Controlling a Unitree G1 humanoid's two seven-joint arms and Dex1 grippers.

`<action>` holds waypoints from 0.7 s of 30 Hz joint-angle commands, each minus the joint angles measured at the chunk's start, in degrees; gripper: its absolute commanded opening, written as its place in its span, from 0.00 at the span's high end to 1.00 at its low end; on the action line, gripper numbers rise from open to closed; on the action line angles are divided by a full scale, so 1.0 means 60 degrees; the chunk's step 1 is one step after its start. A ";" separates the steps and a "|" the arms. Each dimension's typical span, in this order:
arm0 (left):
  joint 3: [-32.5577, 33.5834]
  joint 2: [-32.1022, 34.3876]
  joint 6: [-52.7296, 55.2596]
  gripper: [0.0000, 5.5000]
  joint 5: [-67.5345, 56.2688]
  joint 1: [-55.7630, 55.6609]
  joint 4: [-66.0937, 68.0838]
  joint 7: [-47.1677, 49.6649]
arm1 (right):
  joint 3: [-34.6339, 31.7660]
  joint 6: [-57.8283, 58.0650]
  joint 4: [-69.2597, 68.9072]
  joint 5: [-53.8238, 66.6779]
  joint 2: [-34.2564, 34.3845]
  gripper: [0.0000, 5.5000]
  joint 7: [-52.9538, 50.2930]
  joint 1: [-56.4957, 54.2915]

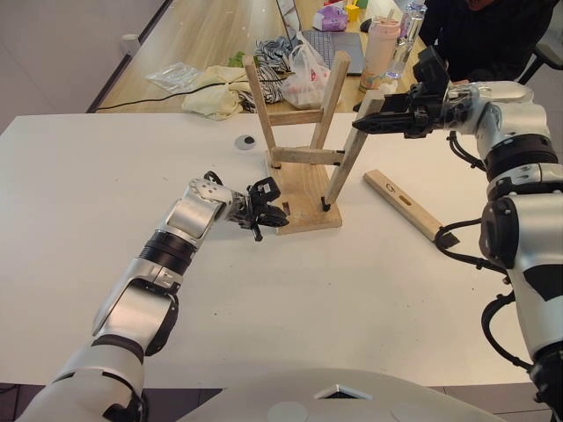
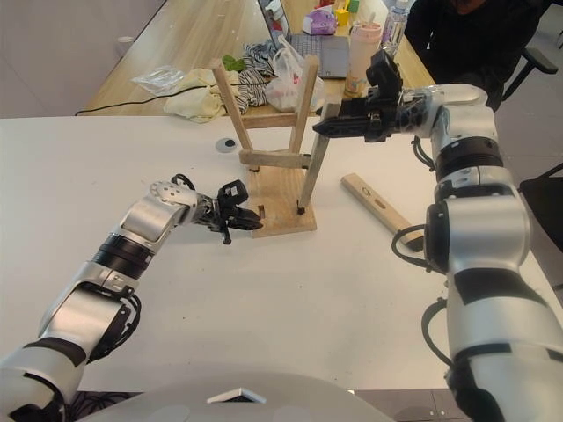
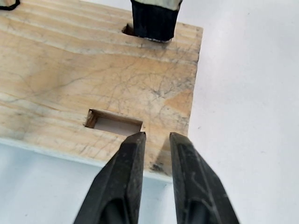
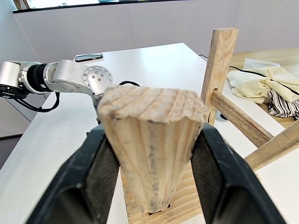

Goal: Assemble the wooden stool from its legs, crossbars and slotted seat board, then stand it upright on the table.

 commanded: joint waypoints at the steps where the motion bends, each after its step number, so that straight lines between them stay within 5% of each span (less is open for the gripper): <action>1: -0.0427 -0.0141 0.0469 0.84 0.0284 0.0755 0.0382 0.0042 | 0.0206 -0.0150 -0.0127 -0.0347 0.0042 0.63 0.0053 -0.0143; 7: -0.0405 -0.0191 0.0483 0.84 0.0283 0.0775 0.0369 0.0052 | 0.0569 -0.0241 -0.0010 -0.0604 -0.0012 0.63 0.0056 0.0036; 21: -0.0451 -0.0594 0.0576 0.84 0.0225 0.1110 0.0185 0.0269 | 0.4619 -0.0837 0.0263 -0.0835 -0.0735 0.63 0.0064 -0.0681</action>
